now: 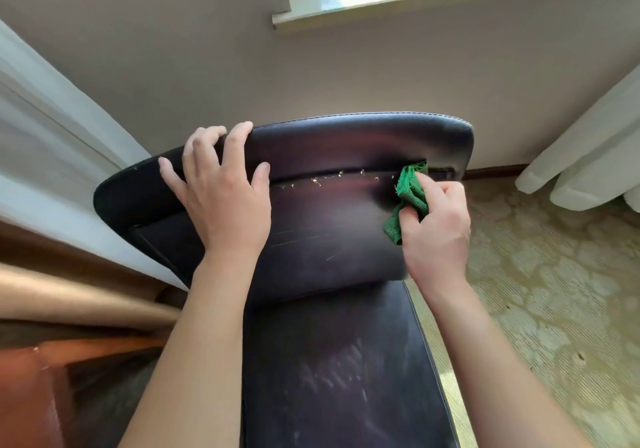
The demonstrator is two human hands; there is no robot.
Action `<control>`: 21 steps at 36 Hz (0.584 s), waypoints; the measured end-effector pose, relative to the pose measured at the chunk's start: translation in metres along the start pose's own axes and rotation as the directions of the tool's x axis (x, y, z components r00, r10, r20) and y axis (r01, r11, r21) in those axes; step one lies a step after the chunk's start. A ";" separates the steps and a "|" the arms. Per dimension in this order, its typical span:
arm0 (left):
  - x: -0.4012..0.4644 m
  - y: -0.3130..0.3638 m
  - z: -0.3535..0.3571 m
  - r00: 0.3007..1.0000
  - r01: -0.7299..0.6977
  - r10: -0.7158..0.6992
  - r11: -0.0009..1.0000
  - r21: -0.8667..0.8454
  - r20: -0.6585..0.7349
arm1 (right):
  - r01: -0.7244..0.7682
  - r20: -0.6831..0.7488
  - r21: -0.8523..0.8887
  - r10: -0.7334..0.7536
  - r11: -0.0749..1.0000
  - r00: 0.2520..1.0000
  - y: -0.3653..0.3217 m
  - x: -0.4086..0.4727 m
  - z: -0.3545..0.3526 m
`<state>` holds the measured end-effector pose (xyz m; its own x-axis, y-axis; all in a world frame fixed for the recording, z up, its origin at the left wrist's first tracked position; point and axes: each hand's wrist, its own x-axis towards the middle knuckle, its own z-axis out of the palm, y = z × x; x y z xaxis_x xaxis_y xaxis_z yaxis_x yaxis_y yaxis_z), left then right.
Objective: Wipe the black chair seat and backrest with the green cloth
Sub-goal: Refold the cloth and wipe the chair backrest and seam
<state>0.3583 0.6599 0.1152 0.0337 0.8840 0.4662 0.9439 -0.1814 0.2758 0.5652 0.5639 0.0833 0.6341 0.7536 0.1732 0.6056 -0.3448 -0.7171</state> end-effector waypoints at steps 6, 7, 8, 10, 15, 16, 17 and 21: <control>-0.002 -0.010 0.000 1.000 0.008 -0.009 0.999 -0.031 -0.022 | 0.083 0.028 0.032 -0.084 0.996 0.996 -0.023 -0.006 0.021; -0.002 -0.012 -0.001 1.000 0.009 -0.010 0.999 -0.031 -0.022 | 0.100 0.038 0.038 -0.102 0.994 0.994 -0.029 -0.008 0.026; -0.002 -0.013 -0.002 1.000 0.012 -0.013 0.999 -0.033 -0.022 | 0.123 0.051 0.043 -0.125 0.992 0.991 -0.035 -0.011 0.030; -0.002 -0.015 -0.003 0.999 0.021 -0.022 0.999 -0.043 -0.025 | 0.192 0.102 0.055 -0.197 0.980 0.975 -0.050 -0.020 0.041; -0.001 -0.018 -0.008 0.999 0.029 -0.030 0.999 -0.037 -0.037 | 0.275 0.213 0.116 -0.294 0.954 0.932 -0.071 -0.032 0.055; -0.001 -0.019 -0.010 0.999 0.025 -0.026 0.999 -0.041 -0.038 | 0.271 0.204 0.130 -0.293 0.954 0.934 -0.069 -0.032 0.053; -0.003 -0.022 -0.012 0.999 0.017 -0.018 0.999 -0.050 -0.038 | 0.268 0.183 0.141 -0.291 0.953 0.939 -0.067 -0.032 0.049; -0.008 -0.044 -0.020 0.998 0.024 -0.031 0.990 -0.139 -0.046 | 0.224 0.021 0.160 -0.230 0.961 0.973 -0.050 -0.029 0.026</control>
<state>0.3101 0.6524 0.1168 -0.0103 0.8684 0.4958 0.8897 -0.2184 0.4009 0.5041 0.5743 0.0963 0.4674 0.8242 0.3197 0.6473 -0.0728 -0.7587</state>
